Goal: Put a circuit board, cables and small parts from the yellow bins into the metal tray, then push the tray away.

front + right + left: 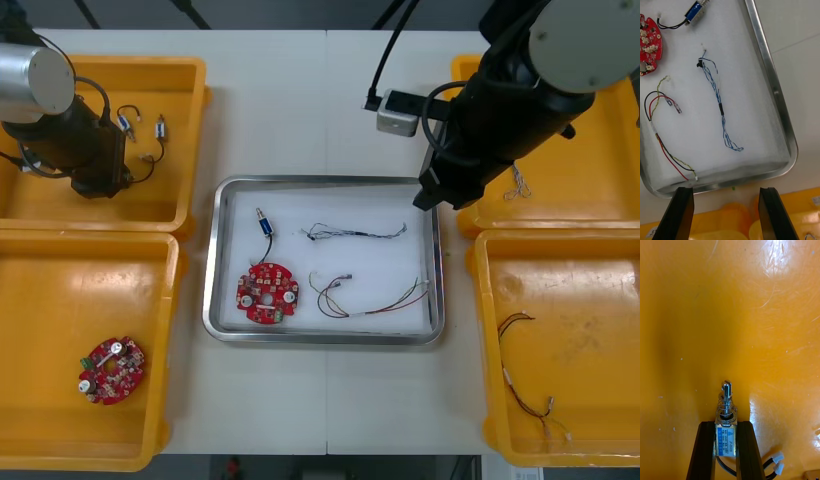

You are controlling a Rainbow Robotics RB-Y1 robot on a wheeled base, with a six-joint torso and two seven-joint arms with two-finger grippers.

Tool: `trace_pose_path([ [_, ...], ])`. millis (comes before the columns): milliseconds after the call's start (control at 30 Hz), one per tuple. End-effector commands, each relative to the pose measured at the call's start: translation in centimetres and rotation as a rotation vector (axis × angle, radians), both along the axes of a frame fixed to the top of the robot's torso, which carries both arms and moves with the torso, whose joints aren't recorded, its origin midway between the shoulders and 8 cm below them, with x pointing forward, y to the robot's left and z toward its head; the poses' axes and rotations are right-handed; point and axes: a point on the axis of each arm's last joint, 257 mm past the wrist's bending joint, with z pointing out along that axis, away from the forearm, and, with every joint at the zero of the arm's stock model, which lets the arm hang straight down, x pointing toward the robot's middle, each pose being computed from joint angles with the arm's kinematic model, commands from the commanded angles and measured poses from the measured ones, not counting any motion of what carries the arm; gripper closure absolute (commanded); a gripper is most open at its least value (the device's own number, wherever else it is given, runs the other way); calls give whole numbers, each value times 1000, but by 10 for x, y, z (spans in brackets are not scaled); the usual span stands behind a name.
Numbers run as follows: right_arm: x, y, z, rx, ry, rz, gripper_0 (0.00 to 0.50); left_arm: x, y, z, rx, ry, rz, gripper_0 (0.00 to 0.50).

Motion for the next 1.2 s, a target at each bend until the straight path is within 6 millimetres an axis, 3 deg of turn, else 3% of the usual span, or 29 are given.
trace_pose_path([
  [33,3,-35,29,81,-2,-168,0,8,-1,14,67,-30,-64,500],
  [267,5,-81,36,151,36,-421,0,-6,27,33,193,7,-147,500],
  [667,-2,-170,30,199,56,-884,0,-29,54,118,386,46,-396,500],
  [933,-16,-205,18,224,31,-1088,0,-34,66,154,543,64,-586,500],
  [1200,-36,-233,6,264,36,-1242,0,-42,59,178,605,67,-762,500],
])
